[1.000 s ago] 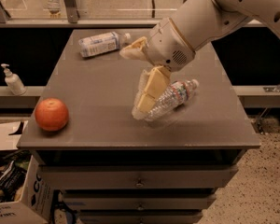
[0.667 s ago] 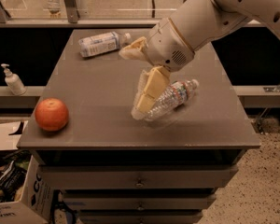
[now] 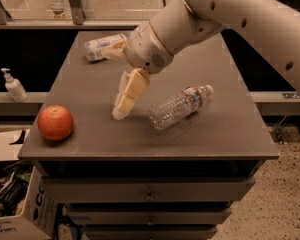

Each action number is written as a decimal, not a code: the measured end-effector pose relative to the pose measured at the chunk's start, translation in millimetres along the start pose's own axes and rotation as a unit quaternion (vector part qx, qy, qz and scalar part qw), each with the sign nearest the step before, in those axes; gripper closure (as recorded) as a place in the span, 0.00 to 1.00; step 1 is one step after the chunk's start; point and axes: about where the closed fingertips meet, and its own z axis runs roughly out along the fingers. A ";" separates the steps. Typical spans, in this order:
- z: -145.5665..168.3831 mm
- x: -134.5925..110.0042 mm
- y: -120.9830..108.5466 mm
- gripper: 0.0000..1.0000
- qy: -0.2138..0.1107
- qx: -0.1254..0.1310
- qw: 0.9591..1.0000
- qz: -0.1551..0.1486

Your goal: Pick apple

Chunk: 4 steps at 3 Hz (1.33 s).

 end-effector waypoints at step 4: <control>114.9 9.9 -22.8 0.00 -0.014 -0.039 0.999 -0.023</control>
Offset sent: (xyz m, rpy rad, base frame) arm 0.0359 0.0803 -0.0641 0.0177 -0.0133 0.0601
